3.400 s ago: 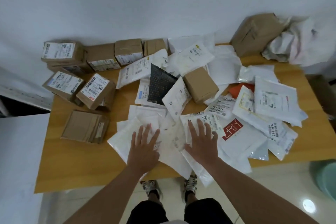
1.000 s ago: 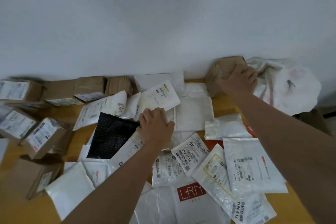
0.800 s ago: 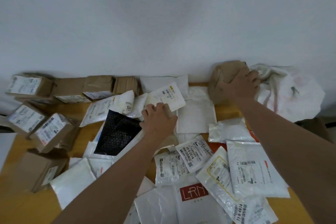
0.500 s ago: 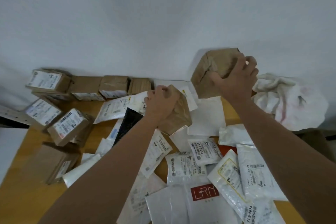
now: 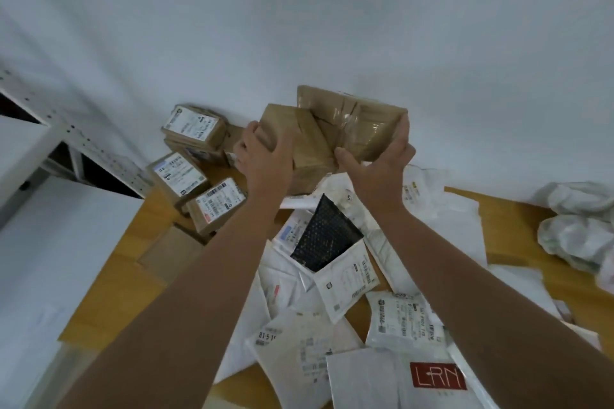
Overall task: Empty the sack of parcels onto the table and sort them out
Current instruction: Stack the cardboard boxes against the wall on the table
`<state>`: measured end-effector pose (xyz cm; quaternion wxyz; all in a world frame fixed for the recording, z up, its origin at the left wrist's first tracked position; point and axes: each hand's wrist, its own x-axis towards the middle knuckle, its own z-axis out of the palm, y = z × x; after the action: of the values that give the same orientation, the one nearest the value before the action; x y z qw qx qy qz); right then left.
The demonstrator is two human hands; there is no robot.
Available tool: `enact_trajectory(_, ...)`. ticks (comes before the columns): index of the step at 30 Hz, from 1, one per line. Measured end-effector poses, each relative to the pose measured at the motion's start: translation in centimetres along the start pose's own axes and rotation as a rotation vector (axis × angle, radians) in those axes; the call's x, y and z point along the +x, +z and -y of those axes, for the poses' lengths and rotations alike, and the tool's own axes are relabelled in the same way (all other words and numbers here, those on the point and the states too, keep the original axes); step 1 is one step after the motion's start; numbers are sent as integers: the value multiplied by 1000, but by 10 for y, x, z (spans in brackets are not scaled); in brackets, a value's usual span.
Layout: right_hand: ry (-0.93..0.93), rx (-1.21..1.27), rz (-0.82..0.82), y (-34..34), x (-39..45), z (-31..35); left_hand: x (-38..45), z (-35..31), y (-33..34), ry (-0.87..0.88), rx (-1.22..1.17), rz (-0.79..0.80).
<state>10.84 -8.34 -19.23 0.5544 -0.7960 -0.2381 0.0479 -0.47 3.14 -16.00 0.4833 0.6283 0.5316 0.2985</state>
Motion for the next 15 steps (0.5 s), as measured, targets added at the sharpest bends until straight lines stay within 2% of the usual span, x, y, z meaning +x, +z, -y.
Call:
enact_trajectory(2, 15, 25, 55, 30, -17, 11, 16, 14, -32, -12, -33, -58)
enact_trajectory(8, -9, 27, 223, 93, -69, 26, 37, 66, -122, -53, -159, -78)
enact_trajectory(11, -2, -21, 283, 123, -94, 28, 38, 97, -157, -131, -276, -104)
enact_trajectory(15, -66, -5, 349, 158, -113, 41, 45, 119, -186, -208, -391, -235)
